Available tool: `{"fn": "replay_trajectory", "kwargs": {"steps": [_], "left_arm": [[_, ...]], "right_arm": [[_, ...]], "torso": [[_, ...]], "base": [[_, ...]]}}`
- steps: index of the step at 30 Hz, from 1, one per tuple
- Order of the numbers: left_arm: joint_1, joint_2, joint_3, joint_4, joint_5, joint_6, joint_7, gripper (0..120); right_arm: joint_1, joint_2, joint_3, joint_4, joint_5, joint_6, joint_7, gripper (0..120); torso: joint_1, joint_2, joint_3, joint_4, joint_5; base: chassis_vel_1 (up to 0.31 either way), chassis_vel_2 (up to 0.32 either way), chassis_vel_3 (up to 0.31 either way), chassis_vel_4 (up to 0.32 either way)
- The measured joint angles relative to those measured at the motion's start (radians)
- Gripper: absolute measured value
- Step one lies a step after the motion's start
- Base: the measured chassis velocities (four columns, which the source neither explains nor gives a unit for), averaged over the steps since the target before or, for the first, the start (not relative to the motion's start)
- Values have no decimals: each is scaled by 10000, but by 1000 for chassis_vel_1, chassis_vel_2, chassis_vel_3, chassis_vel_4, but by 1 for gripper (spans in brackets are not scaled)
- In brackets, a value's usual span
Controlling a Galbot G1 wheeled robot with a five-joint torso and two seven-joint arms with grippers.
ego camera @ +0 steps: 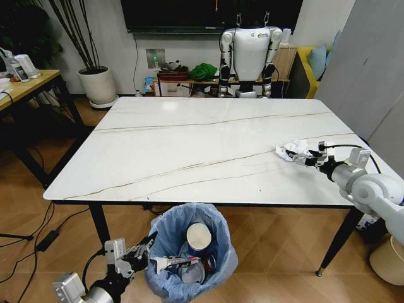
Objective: Pick up the trash bin and place the trash from the table into it.
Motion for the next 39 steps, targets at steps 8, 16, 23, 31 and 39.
{"fn": "replay_trajectory", "kwargs": {"steps": [8, 16, 23, 31, 39], "left_arm": [[-3, 1, -43, 20, -15, 2, 0, 0], [-26, 2, -31, 59, -22, 2, 0, 0], [-25, 31, 58, 60, -44, 5, -3, 0], [-117, 132, 240, 81, -62, 8, -9, 0], [-220, 78, 265, 81, -23, -2, -6, 0]], "right_arm": [[575, 179, -440, -506, -57, 162, -209, 77], [460, 87, -414, -525, -124, 208, -338, 48], [32, -174, -26, -253, -133, 280, -625, 20], [-1175, -1050, 1429, 1406, -323, 570, -1720, 0], [-1254, -1926, 1467, 3961, -418, 922, -2265, 0]], "torso": [[0, 0, 0, 2, -1], [0, 0, -1, 1, -1], [0, 0, -1, 2, 2], [-1, 0, -3, -4, -6], [0, 0, -2, 3, -7]], "base": [[0, 0, 0, 0], [0, 0, 0, 0], [0, 0, 0, 0], [0, 0, 0, 0], [0, 0, 0, 0]]}}
